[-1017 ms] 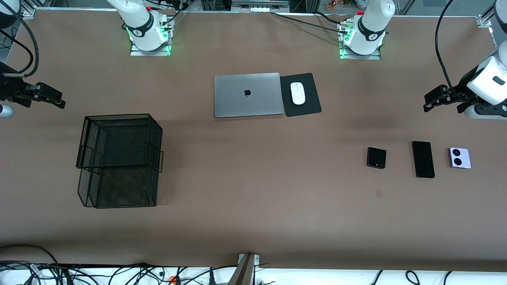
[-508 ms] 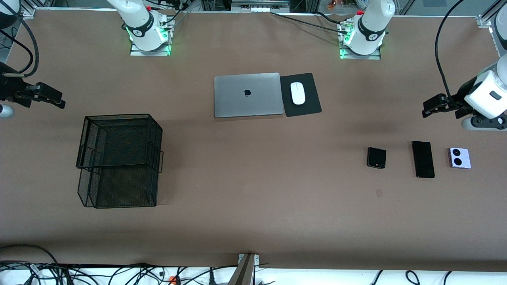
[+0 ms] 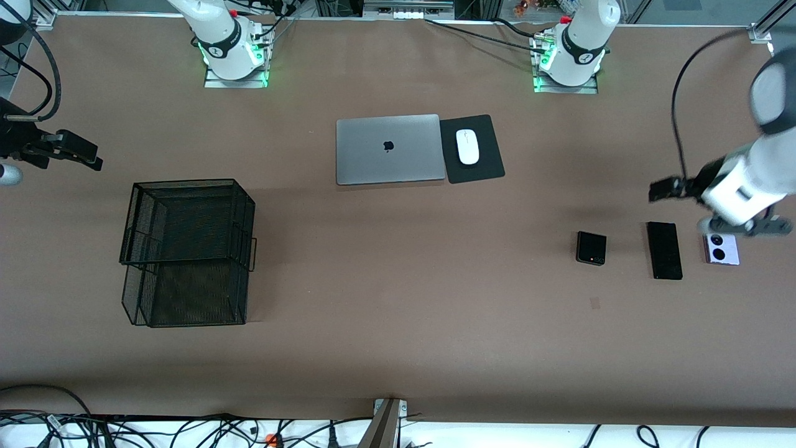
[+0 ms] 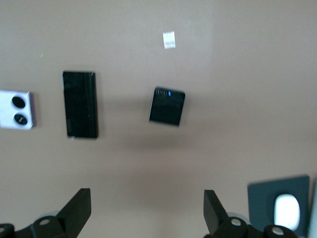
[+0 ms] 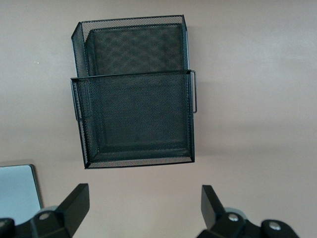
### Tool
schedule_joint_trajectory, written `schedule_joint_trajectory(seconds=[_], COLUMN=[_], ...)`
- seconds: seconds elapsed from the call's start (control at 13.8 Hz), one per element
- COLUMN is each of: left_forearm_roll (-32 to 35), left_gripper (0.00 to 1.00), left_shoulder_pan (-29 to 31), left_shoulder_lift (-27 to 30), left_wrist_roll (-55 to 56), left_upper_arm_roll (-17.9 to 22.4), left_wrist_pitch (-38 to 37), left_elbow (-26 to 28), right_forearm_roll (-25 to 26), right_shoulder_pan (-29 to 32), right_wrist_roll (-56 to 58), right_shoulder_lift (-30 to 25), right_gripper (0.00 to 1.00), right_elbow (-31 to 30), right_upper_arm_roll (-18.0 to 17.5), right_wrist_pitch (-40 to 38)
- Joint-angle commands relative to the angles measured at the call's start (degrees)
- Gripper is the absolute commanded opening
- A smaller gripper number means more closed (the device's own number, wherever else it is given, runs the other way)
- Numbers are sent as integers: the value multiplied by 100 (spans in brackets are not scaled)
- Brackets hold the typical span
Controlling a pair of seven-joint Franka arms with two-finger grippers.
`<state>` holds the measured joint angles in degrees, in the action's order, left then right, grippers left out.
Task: Place phones with both arms
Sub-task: 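Lower the left gripper and grasp the small black flip phone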
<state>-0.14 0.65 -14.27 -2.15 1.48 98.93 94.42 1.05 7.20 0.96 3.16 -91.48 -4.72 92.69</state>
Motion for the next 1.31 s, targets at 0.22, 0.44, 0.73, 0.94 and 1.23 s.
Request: schedule_joint_trajectory(seconds=[0.22, 0.44, 0.73, 0.94, 1.23], left_forearm_roll=[-39, -30, -21, -30, -21], left_gripper=[100, 100, 100, 100, 100], left_shoulder_pan=[67, 40, 40, 40, 40], left_shoulder_lift=[-963, -1016, -1034, -1165, -1394], left_wrist_roll=[-549, -567, -637, -637, -646], left_upper_arm_roll=[-60, -95, -175, -227, -280], left_wrist_pitch=[1336, 2776, 4044, 4458, 5135], left_elbow=[408, 1321, 2167, 2378, 2581], right_forearm_roll=[35, 35, 26, 35, 35], right_shoulder_pan=[19, 19, 27, 19, 19], right_wrist_roll=[71, 62, 62, 71, 62], right_shoulder_lift=[-26, -17, -26, -26, -17], right_gripper=[100, 100, 100, 100, 100], right_elbow=[51, 51, 51, 51, 51], right_upper_arm_roll=[-11, -11, -20, -11, -11], right_wrist_pitch=[-32, -32, -32, -32, -23])
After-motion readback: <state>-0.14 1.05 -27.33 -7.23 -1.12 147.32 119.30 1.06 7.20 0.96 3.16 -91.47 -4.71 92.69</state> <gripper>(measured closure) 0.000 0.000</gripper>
